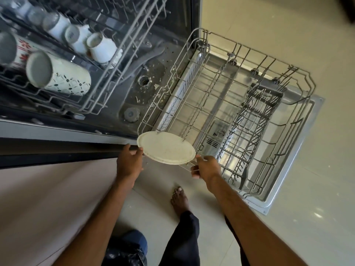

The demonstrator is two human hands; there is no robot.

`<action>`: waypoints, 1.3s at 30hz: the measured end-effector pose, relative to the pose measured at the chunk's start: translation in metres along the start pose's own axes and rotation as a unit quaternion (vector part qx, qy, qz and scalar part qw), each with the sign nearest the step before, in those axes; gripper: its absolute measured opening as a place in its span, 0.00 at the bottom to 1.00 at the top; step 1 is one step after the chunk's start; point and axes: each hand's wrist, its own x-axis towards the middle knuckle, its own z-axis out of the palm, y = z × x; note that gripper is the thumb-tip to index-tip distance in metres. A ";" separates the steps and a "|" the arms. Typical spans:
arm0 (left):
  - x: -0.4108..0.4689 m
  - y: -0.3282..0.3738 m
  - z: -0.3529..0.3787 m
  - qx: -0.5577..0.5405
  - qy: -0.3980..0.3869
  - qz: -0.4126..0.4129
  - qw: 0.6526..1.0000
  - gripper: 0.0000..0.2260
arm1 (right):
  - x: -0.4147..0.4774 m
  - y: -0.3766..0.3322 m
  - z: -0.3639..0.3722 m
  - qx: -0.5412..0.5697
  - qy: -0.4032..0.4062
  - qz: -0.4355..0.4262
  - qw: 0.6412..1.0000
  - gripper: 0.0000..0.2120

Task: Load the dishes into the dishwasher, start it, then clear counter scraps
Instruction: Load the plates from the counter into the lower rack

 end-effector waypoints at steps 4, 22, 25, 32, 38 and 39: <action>-0.028 0.013 -0.016 0.013 0.023 0.020 0.999 0.24 | -0.029 -0.025 -0.008 -0.024 -0.004 -0.005 1.000 0.20; -0.119 0.075 -0.068 -0.001 0.016 -0.010 1.000 0.13 | -0.135 -0.103 -0.013 -0.132 -0.070 -0.085 0.985 0.09; -0.087 0.057 -0.047 -0.032 0.018 -0.059 0.998 0.15 | -0.091 -0.080 -0.017 -0.130 -0.034 -0.047 0.990 0.09; 0.003 0.019 0.012 -0.165 -0.036 -0.154 0.973 0.20 | 0.021 -0.012 0.003 -0.138 0.018 0.006 0.990 0.14; 0.044 0.003 0.039 -0.224 -0.037 -0.159 0.961 0.16 | 0.054 -0.001 0.020 0.039 -0.025 0.062 0.997 0.07; 0.045 0.001 0.039 -0.222 -0.033 -0.149 0.963 0.15 | 0.055 -0.001 0.021 0.051 -0.026 0.061 0.996 0.08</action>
